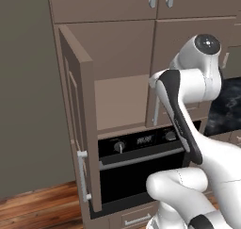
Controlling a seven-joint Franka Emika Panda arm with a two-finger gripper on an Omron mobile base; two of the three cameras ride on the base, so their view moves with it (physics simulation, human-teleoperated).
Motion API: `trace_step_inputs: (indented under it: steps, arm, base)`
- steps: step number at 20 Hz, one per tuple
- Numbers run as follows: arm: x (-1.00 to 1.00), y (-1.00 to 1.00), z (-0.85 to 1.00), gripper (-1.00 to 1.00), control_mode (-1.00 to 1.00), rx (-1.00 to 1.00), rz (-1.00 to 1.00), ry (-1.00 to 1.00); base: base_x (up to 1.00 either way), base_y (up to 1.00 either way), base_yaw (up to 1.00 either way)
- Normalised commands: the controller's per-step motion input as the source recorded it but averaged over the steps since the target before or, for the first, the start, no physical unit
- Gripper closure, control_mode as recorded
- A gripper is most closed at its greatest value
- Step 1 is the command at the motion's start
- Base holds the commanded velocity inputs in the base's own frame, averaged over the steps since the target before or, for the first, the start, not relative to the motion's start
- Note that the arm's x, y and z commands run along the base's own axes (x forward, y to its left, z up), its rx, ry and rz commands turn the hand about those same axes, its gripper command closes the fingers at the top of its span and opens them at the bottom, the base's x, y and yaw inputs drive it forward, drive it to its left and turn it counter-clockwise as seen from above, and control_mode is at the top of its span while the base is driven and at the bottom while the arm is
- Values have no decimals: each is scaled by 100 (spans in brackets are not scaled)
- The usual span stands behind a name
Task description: Open the cabinet. Pick the spray and place it next to the sink. Then close the cabinet.
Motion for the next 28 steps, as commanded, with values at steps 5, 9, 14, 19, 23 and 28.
trace_step_inputs:
  steps: [5,9,14,19,23,28]
  arm:
    - [-68,0,1,-100,-100,0,0,-2]
    - [-81,0,0,-100,-100,0,0,-4]
    - [-80,0,0,-100,-100,0,0,-12]
    - [-64,1,0,-100,-100,0,0,-20]
    - [-75,2,8,-100,-100,0,0,-9]
    - [-75,9,4,-100,-100,0,0,-13]
  base:
    - [0,0,0]
    - [0,0,0]
    - [0,0,0]
    - [0,0,0]
    - [0,0,0]
    - [0,0,0]
